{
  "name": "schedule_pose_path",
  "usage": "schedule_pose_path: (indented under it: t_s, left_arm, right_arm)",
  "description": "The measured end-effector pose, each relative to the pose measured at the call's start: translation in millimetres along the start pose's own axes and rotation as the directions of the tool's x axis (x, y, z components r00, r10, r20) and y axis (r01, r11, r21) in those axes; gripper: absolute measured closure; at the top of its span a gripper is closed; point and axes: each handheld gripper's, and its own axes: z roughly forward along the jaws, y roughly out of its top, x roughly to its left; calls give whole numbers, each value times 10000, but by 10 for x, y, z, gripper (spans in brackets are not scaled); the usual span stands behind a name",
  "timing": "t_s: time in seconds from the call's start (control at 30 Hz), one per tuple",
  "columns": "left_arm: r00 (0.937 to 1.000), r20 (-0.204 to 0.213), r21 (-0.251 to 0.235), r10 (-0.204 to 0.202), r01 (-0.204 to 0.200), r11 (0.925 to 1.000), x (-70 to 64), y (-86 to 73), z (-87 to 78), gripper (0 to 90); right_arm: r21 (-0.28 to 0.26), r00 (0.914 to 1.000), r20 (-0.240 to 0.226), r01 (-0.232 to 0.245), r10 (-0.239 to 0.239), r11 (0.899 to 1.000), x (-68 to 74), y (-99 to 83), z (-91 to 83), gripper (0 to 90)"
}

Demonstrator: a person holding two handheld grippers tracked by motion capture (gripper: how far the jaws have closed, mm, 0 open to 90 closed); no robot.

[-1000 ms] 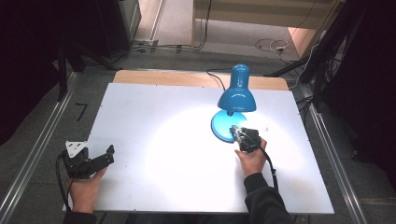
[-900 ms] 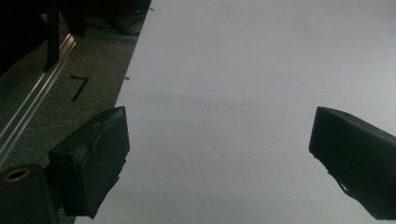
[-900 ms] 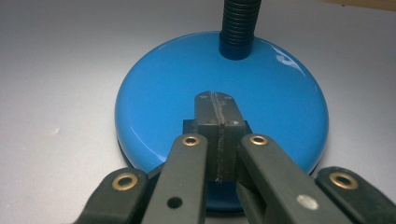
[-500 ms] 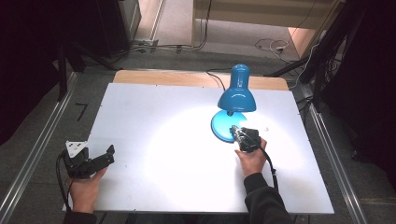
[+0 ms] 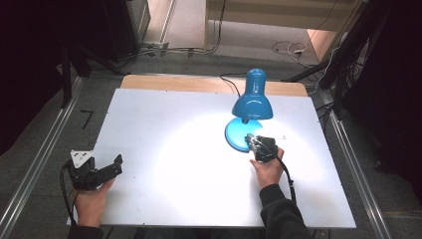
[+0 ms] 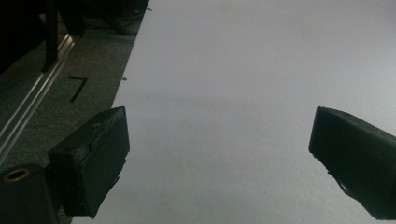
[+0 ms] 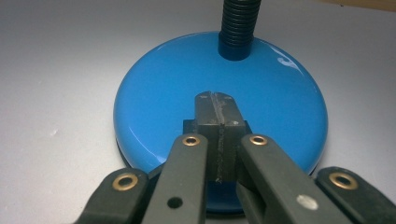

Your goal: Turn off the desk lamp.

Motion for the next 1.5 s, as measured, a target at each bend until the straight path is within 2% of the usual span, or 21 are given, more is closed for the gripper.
schedule_pose_path:
  t_s: [0.4,0.67,0.77,0.87,1.0,1.07,1.3,1.33,1.43,1.5]
  left_arm:
    - [10000,-8,-14,-16,16,10000,3,3,-1,57]
    - [10000,-25,-32,-88,87,10000,29,-3,-14,57]
    - [9999,-24,-48,-127,127,9999,38,-3,-18,57]
    - [9998,-31,-67,-176,176,9998,44,-2,-16,57]
    - [9999,-33,-64,-169,169,9998,42,-1,-16,57]
    - [9999,-26,-56,-149,149,9999,40,-1,-17,57]
    - [9999,-31,-56,-134,134,9999,37,-1,-17,57]
    - [9999,-27,-60,-138,138,9999,34,-2,-12,57]
    - [9999,-34,-43,-97,97,9999,31,-2,-13,57]
    - [10000,-29,-37,-91,91,10000,30,-2,-12,57]
  right_arm:
    - [-40,10000,82,45,-45,10000,2,1,32,883]
    - [-43,9999,42,121,-121,9999,82,59,108,883]
    - [76,10000,18,-20,20,10000,70,79,135,883]
    - [24,10000,-63,-10,10,10000,55,77,141,882]
    - [-151,9995,-201,-265,262,9995,26,89,101,877]
    - [-299,9987,-332,-391,381,9988,8,108,65,828]
    - [-268,9968,-507,-637,623,9976,-59,116,27,717]
    - [-314,9966,-527,-649,632,9974,-69,122,11,656]
    - [-473,9964,-524,-691,666,9965,-78,129,-16,544]
    - [-501,9966,-484,-685,661,9964,-81,129,-26,504]
